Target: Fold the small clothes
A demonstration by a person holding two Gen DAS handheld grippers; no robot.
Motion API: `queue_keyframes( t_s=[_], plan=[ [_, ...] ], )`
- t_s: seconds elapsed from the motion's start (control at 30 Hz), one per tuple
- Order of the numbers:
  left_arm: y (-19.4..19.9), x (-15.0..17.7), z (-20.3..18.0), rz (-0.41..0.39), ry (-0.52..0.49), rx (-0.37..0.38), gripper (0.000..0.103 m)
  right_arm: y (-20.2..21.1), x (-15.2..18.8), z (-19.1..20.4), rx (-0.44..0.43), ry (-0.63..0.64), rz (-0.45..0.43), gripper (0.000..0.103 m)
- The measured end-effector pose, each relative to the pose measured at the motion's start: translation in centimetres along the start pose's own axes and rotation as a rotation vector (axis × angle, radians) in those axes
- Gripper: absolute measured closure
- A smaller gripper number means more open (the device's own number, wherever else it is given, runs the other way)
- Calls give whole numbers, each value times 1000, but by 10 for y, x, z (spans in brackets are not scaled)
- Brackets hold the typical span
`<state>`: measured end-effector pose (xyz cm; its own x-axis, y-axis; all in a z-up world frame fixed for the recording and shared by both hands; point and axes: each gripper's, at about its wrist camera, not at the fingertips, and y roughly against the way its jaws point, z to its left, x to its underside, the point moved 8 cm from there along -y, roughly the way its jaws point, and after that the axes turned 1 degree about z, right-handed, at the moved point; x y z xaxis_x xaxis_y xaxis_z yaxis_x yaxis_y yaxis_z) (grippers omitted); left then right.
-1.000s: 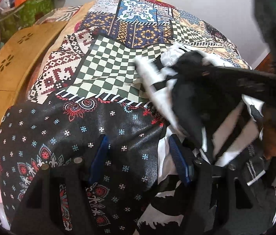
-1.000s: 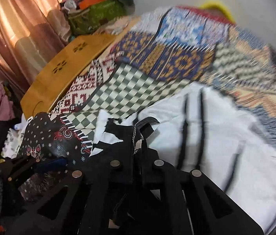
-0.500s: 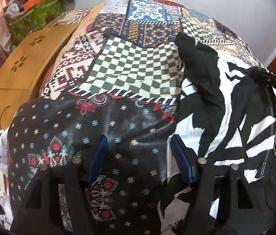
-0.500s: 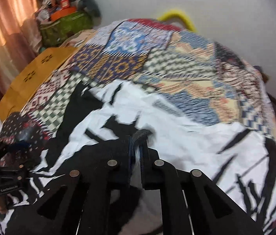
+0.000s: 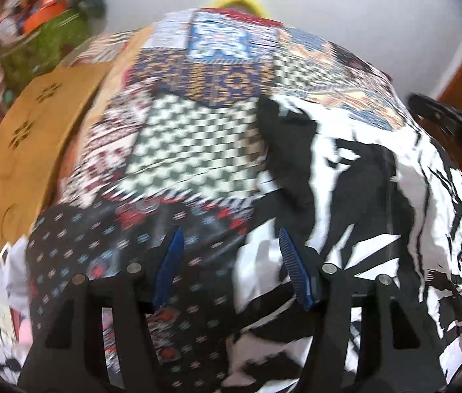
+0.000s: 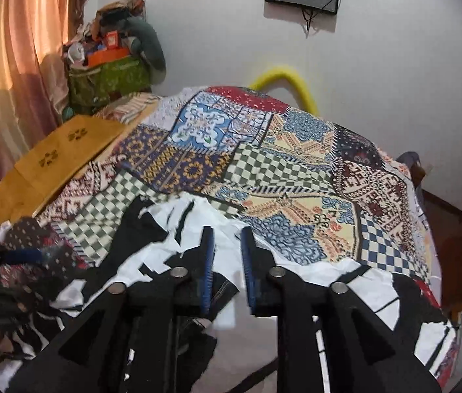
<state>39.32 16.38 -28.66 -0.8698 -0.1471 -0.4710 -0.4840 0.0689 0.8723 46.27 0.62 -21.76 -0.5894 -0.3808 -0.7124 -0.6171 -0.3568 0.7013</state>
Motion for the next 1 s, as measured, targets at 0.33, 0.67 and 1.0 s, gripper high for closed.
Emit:
queue_keyframes(
  t_s=[0.33,0.67,1.0],
  plan=[
    [-54,-11,7,34,32,-94,33,-65,63,56,-197,134,244,81],
    [-53,-4,42,17,17,-250,34,-77,48,26,-65,174,232,84],
    [6,2,-1,-26,-43,-21,37,-33,56,36,-137,123,238,62]
  ],
)
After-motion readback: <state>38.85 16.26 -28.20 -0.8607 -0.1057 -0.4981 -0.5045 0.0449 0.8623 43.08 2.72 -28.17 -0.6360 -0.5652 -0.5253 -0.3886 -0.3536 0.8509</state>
